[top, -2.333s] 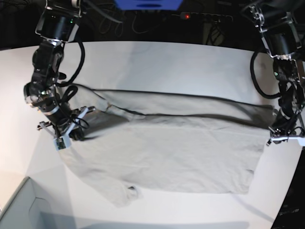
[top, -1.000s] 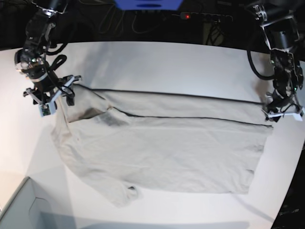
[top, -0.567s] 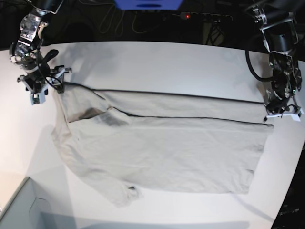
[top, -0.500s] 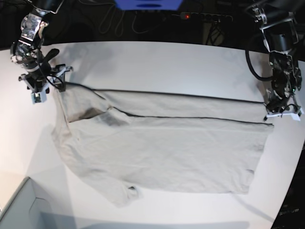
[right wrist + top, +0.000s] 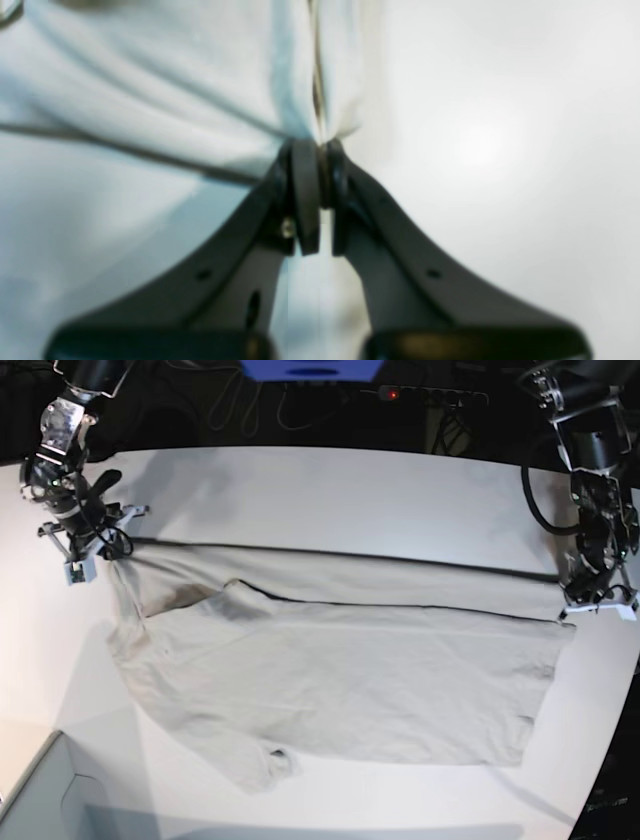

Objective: Layout the t-shirt on the table in an organized manner, then fold the t-shirt properly
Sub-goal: 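Grasp the shirt edge with both grippers, then lift and pull the shirt edge away with both grippers to flatten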

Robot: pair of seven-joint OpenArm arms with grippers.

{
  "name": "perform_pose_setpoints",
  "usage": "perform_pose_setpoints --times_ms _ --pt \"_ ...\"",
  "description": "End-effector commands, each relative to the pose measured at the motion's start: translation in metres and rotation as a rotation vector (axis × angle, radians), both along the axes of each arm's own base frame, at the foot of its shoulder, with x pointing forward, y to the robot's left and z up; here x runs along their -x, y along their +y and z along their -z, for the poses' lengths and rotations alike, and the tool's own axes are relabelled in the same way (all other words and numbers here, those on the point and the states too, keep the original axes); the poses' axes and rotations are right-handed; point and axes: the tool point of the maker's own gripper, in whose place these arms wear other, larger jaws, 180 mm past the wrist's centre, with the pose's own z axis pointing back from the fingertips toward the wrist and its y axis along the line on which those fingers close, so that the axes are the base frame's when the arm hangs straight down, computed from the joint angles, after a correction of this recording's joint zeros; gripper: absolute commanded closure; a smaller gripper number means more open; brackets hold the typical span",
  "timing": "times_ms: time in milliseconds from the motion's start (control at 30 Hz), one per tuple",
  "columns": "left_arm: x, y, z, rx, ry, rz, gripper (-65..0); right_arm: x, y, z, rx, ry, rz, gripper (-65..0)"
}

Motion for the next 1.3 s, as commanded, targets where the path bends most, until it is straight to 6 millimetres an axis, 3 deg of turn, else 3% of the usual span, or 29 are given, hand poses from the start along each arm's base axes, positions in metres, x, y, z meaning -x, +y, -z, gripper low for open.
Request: perform_pose_setpoints --times_ms 0,167,300,567,700,800,867,1067,1267 --pt "-0.014 0.02 -0.031 -0.063 -0.074 -0.009 0.0 -0.02 -0.008 -0.027 0.027 -0.092 -0.014 0.0" --pt "-0.026 0.023 -0.058 -0.1 -0.135 0.006 0.0 -0.043 -0.012 -0.065 0.083 -0.19 -0.029 0.0" --pt "-0.03 0.018 -0.065 -0.082 -0.129 0.032 0.0 -0.054 -0.013 -0.084 0.106 -0.239 -0.033 0.0" --pt "-0.032 0.002 -0.067 -0.03 -0.089 0.09 0.0 -0.053 -0.013 -0.091 0.112 -0.259 -0.028 0.0" --pt "-0.032 0.004 -0.068 -0.032 -0.089 0.088 0.0 -0.058 -0.015 -0.103 0.107 -0.299 -0.018 0.0" --pt "-0.026 0.019 -0.073 -0.019 -0.11 0.035 0.0 -0.063 -0.013 -0.127 0.085 -0.376 -0.01 0.0" --pt "-0.024 0.029 -0.08 -0.016 -0.133 -0.002 0.0 -0.065 -0.011 -0.132 0.092 -0.388 -0.017 0.0" --pt "-0.021 0.031 -0.082 -0.023 -0.138 -0.005 0.0 -0.061 -0.011 -0.124 0.083 -0.368 -0.015 0.0" --pt "0.004 0.028 -0.056 -0.013 -0.07 -0.007 0.0 -0.039 -0.014 -0.094 0.063 -0.286 -0.003 0.0"
